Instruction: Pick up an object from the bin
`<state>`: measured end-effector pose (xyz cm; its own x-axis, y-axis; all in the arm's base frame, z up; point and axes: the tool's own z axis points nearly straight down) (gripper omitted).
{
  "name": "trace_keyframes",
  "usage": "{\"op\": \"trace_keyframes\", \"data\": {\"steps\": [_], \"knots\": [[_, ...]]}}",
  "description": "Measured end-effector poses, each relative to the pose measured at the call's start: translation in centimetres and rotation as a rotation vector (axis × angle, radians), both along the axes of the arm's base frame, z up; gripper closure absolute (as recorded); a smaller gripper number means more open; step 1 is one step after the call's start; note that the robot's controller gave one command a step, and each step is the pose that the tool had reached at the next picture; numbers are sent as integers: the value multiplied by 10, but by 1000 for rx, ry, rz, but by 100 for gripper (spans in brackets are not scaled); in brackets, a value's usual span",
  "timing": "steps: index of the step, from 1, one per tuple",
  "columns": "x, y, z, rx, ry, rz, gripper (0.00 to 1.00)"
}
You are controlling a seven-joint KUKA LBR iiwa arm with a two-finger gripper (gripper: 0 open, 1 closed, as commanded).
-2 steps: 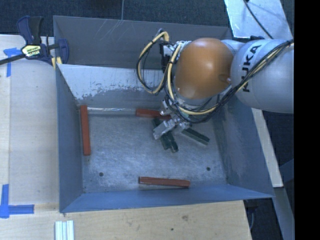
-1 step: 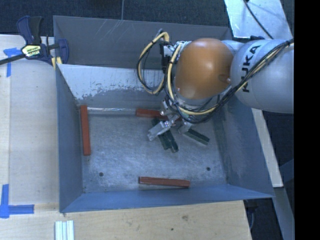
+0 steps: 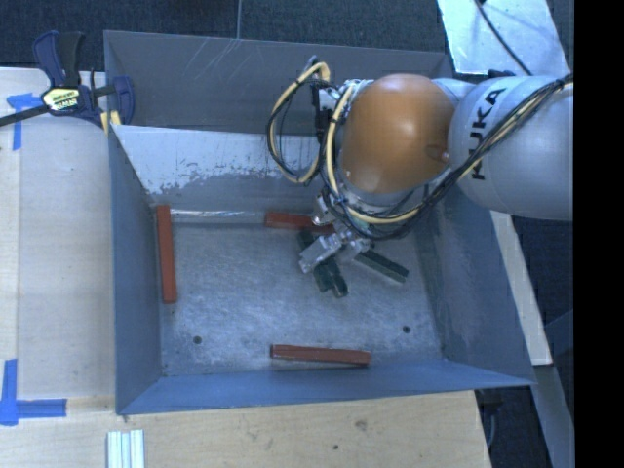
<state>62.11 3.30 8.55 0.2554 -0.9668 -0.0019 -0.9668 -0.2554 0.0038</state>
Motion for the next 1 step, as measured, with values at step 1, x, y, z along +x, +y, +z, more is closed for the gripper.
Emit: {"op": "trace_keyframes", "data": {"steps": [1], "knots": [[-22,56,185,3,-15,12,100]]}}
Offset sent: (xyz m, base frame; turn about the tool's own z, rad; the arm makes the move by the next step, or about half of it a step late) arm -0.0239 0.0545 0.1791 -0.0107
